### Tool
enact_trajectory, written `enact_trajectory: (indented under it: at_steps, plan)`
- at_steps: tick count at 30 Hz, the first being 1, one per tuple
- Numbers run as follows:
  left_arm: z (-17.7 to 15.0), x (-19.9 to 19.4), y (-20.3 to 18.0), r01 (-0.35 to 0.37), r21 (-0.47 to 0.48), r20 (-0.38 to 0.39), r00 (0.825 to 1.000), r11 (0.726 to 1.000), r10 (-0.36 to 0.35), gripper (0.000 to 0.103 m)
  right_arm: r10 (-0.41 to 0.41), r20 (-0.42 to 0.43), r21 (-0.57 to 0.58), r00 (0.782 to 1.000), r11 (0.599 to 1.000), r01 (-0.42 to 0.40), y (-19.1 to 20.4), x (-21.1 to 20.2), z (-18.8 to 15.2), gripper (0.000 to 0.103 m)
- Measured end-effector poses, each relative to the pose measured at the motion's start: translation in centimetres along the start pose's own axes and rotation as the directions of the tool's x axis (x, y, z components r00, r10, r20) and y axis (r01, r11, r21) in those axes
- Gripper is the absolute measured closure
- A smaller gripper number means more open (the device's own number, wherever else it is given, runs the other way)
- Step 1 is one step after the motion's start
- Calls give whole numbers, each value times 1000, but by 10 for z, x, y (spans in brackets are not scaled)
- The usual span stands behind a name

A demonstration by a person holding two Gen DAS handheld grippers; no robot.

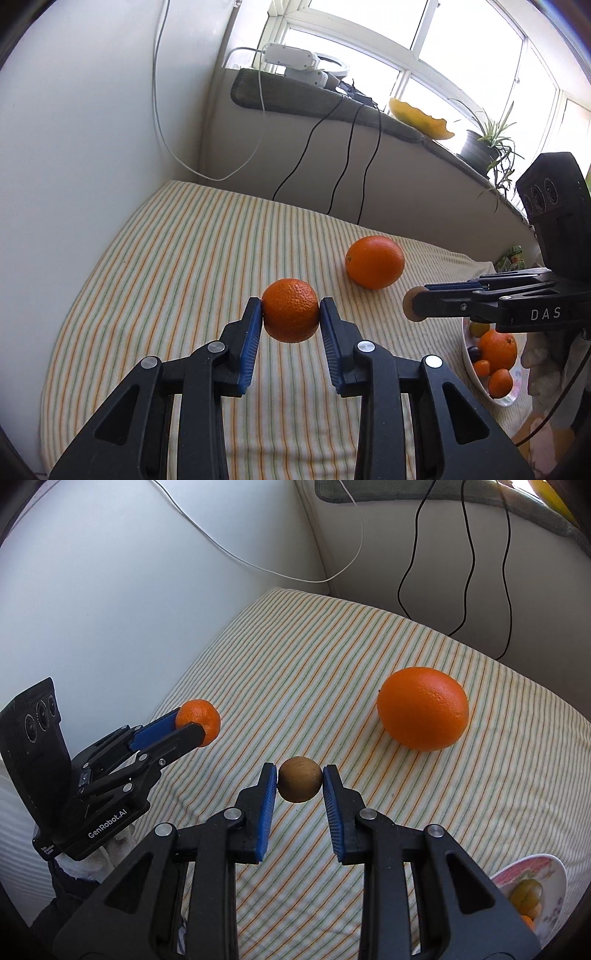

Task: Organize fruits
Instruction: 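Carry the tangerine to the plate with the left gripper while the right carries the kiwi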

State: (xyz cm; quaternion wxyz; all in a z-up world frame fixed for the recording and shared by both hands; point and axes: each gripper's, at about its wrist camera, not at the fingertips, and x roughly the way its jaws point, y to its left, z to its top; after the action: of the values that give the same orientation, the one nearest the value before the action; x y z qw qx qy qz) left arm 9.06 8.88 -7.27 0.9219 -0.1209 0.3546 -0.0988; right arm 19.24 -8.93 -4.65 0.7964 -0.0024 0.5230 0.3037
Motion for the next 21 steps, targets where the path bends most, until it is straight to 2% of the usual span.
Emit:
enact_trajectory:
  at_steps: [14, 21]
  plan:
    - [-5, 8, -65, 111, 60, -20, 994, 992, -110, 73, -37, 141, 61, 989, 998, 29, -45, -101, -48, 76]
    - [-8, 18, -100, 163, 95, -44, 986, 982, -159, 73, -84, 184, 102, 979, 993, 65, -64, -134, -72, 76]
